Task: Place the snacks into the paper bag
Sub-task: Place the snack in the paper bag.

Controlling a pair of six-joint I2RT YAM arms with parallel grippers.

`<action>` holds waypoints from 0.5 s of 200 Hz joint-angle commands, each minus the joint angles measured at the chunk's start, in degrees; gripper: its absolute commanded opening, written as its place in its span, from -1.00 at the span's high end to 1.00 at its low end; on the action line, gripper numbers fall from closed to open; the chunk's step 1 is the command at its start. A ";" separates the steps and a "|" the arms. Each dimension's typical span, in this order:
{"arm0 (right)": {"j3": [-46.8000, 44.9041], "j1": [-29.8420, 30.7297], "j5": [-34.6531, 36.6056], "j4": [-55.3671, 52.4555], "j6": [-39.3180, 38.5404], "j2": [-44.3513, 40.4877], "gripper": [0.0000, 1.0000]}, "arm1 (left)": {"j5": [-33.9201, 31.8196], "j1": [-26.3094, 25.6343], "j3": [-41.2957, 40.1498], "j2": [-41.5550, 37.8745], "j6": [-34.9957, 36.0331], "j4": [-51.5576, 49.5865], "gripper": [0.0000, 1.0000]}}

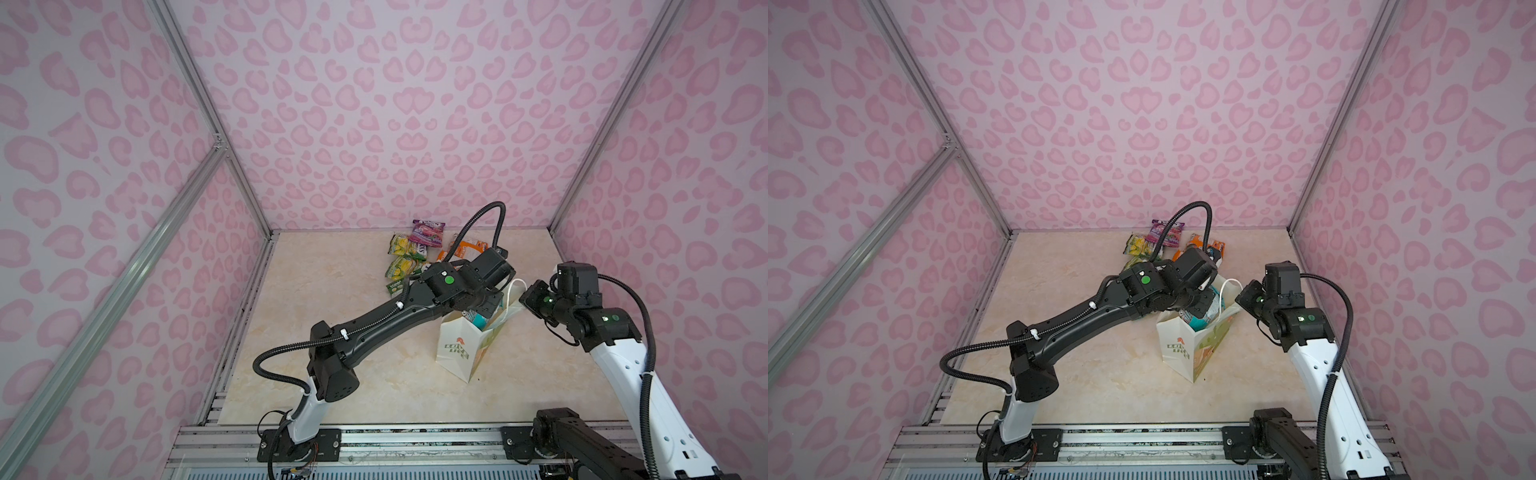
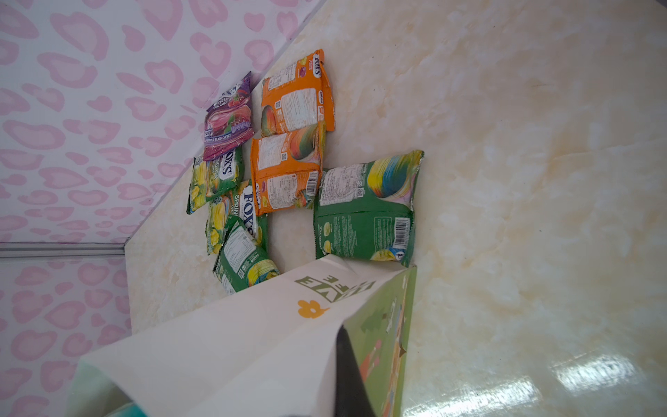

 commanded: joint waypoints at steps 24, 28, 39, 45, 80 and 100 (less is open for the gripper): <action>-0.42 0.04 0.77 1.01 -0.15 -0.28 1.00 | 2.10 -0.06 1.70 -0.22 -1.11 0.28 -0.26; -0.44 0.03 0.94 0.96 -0.11 -0.32 1.00 | 2.23 -0.06 2.08 -0.11 -1.12 0.13 -0.29; -0.40 0.04 1.24 0.88 -0.11 -0.46 1.00 | 2.75 -0.06 3.18 0.02 -1.28 -0.22 -0.32; -0.45 0.08 1.41 0.80 -0.11 -0.50 1.00 | 3.30 -0.04 3.75 -0.13 -1.39 -0.36 -0.35; -0.15 0.04 1.69 0.27 -0.37 -0.24 0.69 | 12.71 -0.06 7.29 -4.92 -2.00 1.62 -0.51; 0.05 0.06 1.61 0.28 -0.35 -0.03 0.56 | 16.43 -0.02 7.84 -9.30 -2.05 3.49 -0.65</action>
